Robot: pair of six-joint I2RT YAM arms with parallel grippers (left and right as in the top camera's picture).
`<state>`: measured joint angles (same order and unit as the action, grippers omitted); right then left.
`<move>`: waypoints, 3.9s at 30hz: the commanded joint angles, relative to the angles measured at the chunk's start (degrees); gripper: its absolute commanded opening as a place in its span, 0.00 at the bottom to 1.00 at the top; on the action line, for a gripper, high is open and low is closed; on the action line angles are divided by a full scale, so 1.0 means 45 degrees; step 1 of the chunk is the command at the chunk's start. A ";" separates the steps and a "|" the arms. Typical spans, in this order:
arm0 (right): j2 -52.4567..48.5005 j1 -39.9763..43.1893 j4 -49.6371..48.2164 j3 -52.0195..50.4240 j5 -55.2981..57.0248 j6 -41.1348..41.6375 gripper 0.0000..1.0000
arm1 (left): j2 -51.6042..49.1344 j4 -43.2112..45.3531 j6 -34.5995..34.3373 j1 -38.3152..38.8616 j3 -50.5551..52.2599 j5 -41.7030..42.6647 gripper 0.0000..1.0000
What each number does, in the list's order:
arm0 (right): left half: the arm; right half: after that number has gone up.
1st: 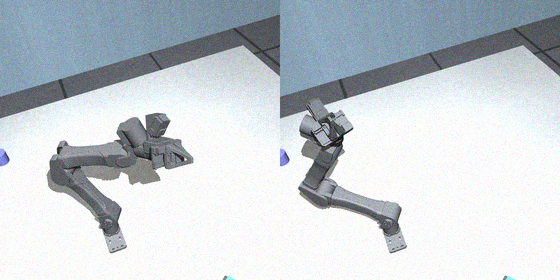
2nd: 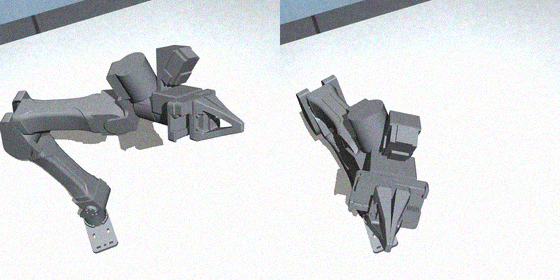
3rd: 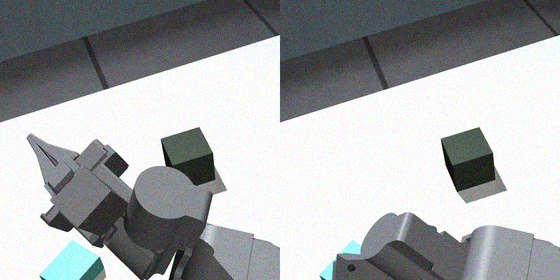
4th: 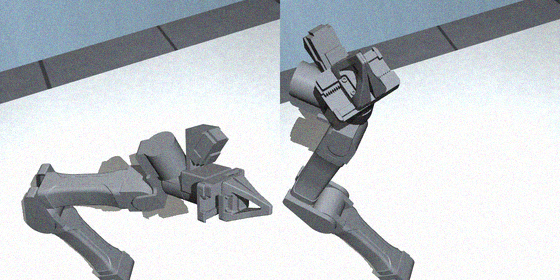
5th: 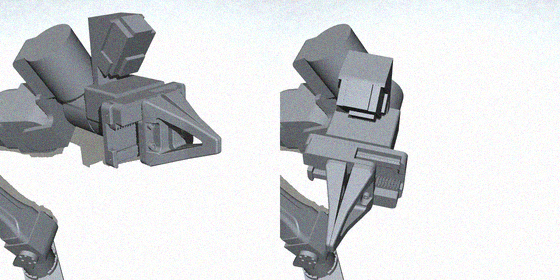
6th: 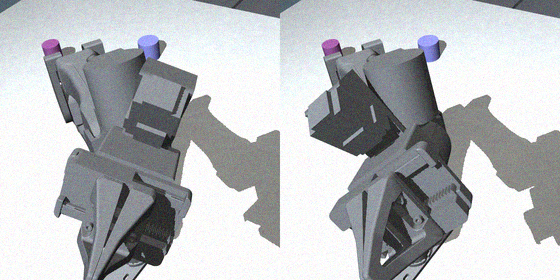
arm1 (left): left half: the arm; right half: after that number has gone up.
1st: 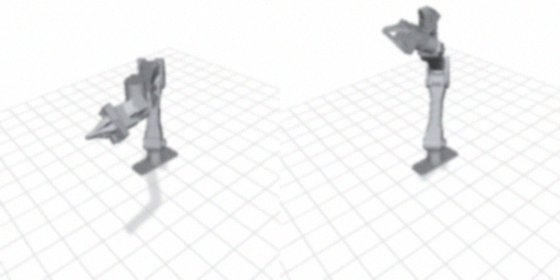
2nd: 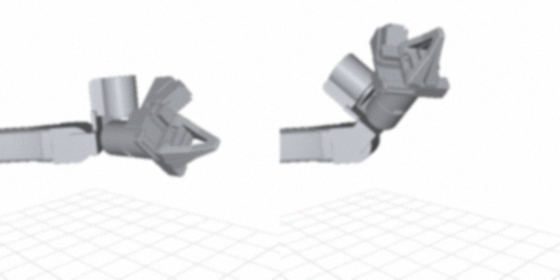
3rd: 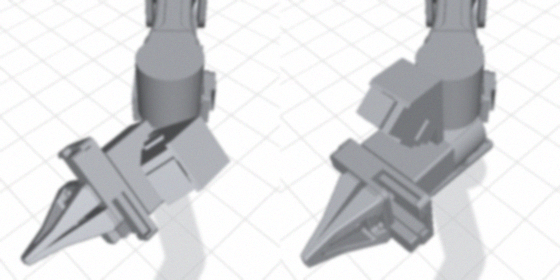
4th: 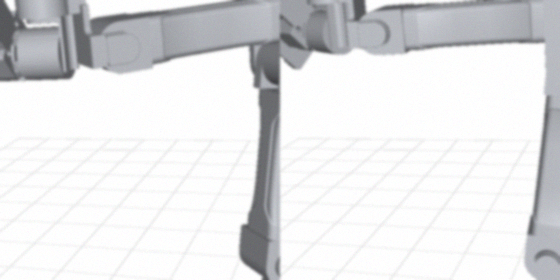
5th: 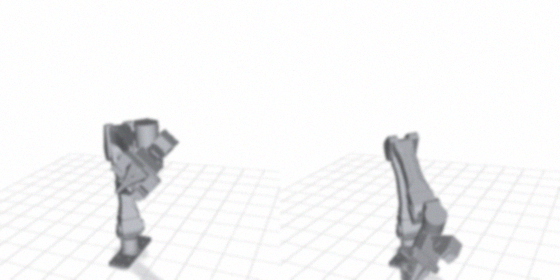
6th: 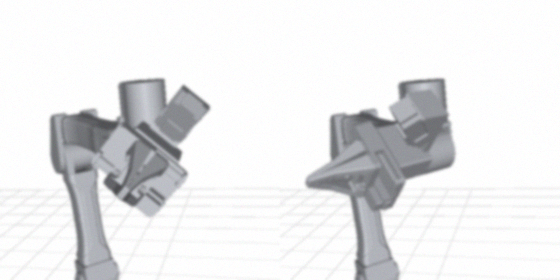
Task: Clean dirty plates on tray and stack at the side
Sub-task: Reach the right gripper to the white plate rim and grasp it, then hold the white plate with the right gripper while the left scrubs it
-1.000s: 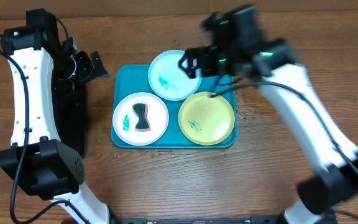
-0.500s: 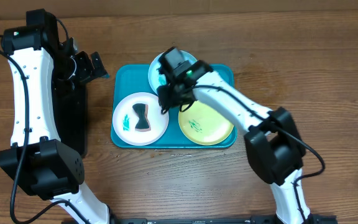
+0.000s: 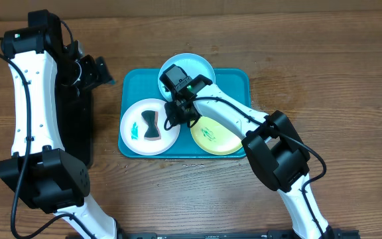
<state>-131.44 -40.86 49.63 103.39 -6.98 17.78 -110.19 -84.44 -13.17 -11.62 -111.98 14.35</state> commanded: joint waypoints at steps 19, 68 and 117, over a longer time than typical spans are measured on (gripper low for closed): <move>-0.0112 0.0015 -0.0155 -0.0083 0.0204 0.0549 0.25 | 0.0155 0.3560 0.0165 0.2370 0.5319 0.0976 0.83; -0.0112 0.0015 -0.0053 -0.0083 0.0209 0.0539 0.25 | -0.0500 0.7286 -0.0515 0.3677 0.8451 -0.0175 0.42; -0.0112 0.0015 -0.0248 -0.0083 0.0209 0.0539 0.25 | -0.0510 0.7776 0.0588 0.3371 0.8573 -0.0777 0.04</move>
<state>-131.44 -40.86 48.84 103.37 -6.59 19.75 -111.79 -50.81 -11.79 3.66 -76.69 11.79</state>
